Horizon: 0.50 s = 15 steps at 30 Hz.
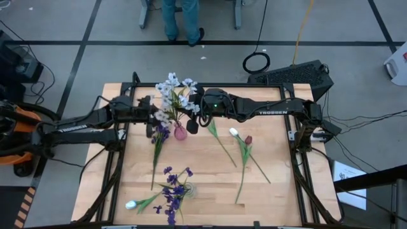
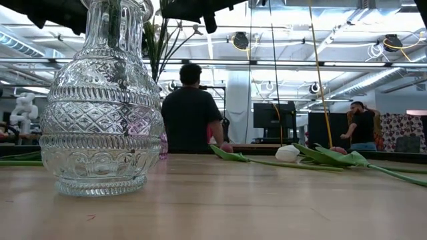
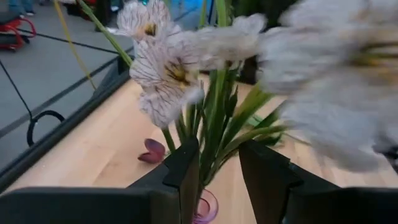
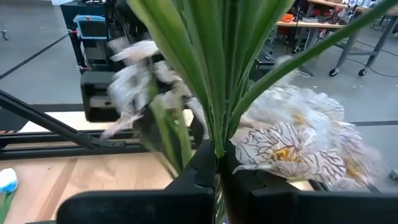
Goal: Sort flowers into vase by color
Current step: Put the white flowers into the pink vase
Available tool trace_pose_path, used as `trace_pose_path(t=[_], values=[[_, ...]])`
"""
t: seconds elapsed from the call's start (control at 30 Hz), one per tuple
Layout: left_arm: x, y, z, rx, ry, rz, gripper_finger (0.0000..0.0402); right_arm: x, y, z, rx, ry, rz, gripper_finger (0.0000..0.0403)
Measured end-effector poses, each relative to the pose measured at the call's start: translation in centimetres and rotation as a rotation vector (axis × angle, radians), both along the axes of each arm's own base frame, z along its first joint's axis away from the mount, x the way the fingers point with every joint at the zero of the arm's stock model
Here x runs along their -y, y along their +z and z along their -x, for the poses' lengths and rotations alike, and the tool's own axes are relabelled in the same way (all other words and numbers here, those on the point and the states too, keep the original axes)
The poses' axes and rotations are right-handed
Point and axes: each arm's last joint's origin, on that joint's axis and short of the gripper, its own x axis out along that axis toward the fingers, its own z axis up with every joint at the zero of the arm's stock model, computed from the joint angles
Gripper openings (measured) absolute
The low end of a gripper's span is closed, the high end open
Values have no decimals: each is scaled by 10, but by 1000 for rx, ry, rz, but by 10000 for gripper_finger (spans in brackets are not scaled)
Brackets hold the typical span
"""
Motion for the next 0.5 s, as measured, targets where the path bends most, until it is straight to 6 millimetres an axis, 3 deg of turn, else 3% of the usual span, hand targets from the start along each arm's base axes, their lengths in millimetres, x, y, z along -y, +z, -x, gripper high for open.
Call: trace_pose_path(t=[0.3, 0.4, 0.5], values=[[5, -4, -13, -11, -49, -1, 116, -1, 0, 0, 0, 3, 0, 0], [5, -4, -14, -4, -47, -9, 88, -2, 0, 0, 0, 5, 0, 0], [5, -3, -14, -2, -47, -12, 34, -2, 0, 0, 0, 5, -5, 0]])
